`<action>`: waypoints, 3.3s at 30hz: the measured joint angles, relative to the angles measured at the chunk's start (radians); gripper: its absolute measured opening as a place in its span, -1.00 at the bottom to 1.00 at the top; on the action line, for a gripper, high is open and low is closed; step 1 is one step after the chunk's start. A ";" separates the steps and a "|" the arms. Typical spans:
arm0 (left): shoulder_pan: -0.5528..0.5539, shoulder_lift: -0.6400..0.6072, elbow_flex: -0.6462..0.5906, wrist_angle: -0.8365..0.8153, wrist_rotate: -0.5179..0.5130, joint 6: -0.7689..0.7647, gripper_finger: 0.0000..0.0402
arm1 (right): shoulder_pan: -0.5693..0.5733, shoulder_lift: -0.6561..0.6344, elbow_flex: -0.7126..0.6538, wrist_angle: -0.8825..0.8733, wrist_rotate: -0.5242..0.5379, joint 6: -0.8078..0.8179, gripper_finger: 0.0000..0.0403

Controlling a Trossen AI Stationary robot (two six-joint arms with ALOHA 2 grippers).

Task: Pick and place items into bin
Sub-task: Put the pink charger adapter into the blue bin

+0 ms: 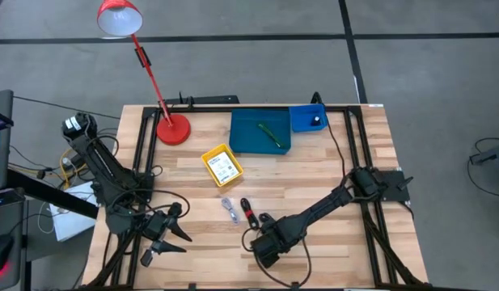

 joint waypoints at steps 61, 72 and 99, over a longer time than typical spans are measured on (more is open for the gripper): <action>-0.006 0.000 0.000 0.002 0.008 0.006 -0.32 | -0.080 -0.063 -0.004 0.007 0.098 -0.181 -0.32; -0.007 0.000 0.000 0.008 0.008 0.006 -0.32 | -0.074 -0.063 -0.004 0.007 0.119 -0.127 -0.22; -0.007 0.000 0.000 0.009 0.004 0.019 -0.32 | -0.149 -0.065 0.283 -0.620 0.182 -0.320 -0.32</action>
